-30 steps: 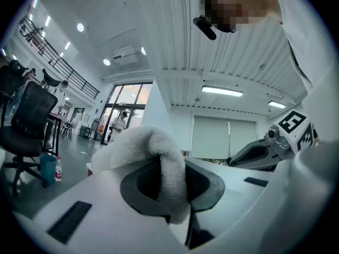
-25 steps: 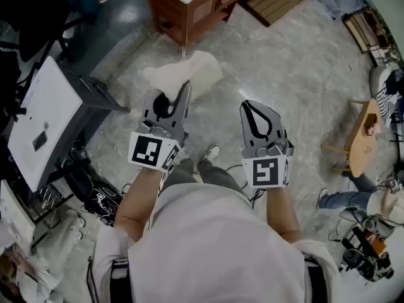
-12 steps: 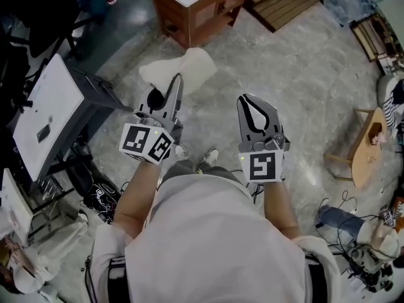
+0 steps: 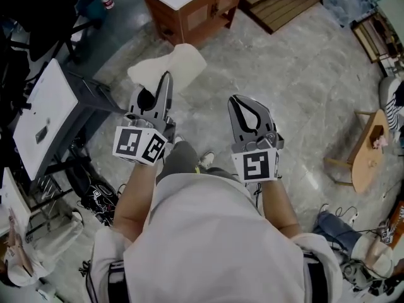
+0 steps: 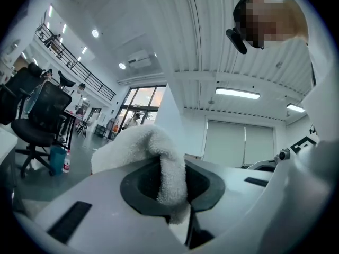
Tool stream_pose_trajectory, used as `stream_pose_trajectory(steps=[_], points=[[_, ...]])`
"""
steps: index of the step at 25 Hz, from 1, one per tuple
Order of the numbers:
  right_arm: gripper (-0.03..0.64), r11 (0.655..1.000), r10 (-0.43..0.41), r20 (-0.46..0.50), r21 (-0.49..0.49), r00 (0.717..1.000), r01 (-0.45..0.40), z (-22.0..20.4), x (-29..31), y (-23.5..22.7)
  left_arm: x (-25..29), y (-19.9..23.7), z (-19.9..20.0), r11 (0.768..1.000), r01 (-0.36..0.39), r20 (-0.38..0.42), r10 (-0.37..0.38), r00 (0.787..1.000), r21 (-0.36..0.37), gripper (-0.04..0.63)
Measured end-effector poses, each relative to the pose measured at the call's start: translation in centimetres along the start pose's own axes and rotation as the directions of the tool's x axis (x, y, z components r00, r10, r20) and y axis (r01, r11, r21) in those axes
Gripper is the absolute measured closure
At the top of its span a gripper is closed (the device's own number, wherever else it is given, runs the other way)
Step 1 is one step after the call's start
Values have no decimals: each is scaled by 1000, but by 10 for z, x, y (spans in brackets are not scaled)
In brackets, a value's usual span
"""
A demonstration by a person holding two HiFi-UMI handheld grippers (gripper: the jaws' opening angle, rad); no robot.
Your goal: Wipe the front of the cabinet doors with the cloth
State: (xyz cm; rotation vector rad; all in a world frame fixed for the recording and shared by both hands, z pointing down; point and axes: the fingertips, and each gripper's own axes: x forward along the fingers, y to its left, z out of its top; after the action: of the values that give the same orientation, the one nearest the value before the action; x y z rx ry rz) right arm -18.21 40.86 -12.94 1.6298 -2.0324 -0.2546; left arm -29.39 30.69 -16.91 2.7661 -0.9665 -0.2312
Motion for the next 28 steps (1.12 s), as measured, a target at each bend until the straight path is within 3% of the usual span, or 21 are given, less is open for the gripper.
stream_pose_trajectory(steps=[8,22,28], points=[[569,1000,14,-8,14,1000,-13,-9,52,-24,48,37,-19,1000,-16,-26,15,1000,-16,535],[569,999,51,-75,9,996,-51,-18,246,-129,235,157,-47,997,-16,-62,11,998,-74,535],[569,998,57,-82,5,995,-57,-22,304,-167,292,183,-56,996,-10,-99,2,995,-87,535]])
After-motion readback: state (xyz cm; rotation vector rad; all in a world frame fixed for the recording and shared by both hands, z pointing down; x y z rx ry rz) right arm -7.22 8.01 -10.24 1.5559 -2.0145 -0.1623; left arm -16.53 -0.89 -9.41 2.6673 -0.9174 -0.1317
